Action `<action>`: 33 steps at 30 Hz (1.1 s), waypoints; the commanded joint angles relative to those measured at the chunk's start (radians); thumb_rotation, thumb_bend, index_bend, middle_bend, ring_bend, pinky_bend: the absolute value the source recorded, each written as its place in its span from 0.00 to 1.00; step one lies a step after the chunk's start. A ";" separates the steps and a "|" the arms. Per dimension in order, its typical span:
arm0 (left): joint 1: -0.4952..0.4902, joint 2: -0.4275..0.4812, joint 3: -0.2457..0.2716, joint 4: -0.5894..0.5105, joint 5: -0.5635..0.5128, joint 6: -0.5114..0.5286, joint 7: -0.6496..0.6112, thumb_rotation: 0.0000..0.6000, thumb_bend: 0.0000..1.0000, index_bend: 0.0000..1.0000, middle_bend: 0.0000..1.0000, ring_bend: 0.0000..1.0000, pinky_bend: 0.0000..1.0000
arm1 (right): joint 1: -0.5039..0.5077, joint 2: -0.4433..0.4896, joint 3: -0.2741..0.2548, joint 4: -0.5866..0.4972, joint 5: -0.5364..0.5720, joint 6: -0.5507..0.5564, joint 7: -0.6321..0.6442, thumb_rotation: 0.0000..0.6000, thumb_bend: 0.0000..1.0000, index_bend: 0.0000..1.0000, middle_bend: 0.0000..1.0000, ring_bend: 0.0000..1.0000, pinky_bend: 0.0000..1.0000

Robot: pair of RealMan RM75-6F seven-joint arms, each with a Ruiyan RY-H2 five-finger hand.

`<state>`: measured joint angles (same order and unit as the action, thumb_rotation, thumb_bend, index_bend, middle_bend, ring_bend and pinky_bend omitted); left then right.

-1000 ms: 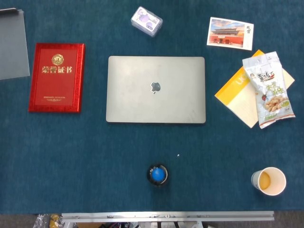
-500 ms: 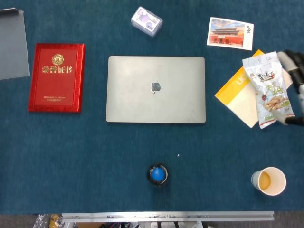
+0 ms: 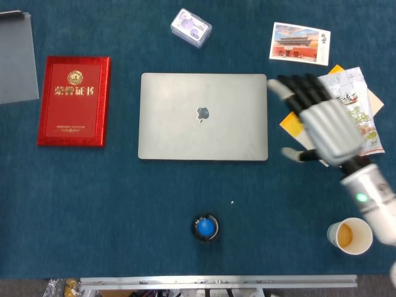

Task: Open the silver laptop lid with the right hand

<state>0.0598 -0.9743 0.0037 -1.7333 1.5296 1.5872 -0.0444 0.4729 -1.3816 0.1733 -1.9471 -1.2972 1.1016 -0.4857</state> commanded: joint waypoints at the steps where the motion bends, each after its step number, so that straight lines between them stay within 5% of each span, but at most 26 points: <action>1: -0.001 0.001 0.002 0.006 0.002 -0.003 -0.005 1.00 0.42 0.15 0.03 0.00 0.00 | 0.063 -0.086 0.016 0.060 0.074 -0.056 -0.069 1.00 0.07 0.00 0.07 0.00 0.02; 17: 0.001 -0.009 0.011 0.049 0.007 -0.009 -0.047 1.00 0.42 0.15 0.03 0.00 0.00 | 0.231 -0.416 0.031 0.309 0.193 -0.072 -0.213 1.00 0.00 0.00 0.07 0.00 0.02; 33: 0.013 -0.015 0.017 0.102 0.005 -0.001 -0.108 1.00 0.42 0.15 0.03 0.00 0.00 | 0.335 -0.583 0.046 0.475 0.296 -0.111 -0.266 1.00 0.00 0.00 0.07 0.00 0.02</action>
<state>0.0721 -0.9892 0.0202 -1.6336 1.5352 1.5857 -0.1505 0.8005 -1.9561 0.2194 -1.4816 -1.0095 0.9954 -0.7475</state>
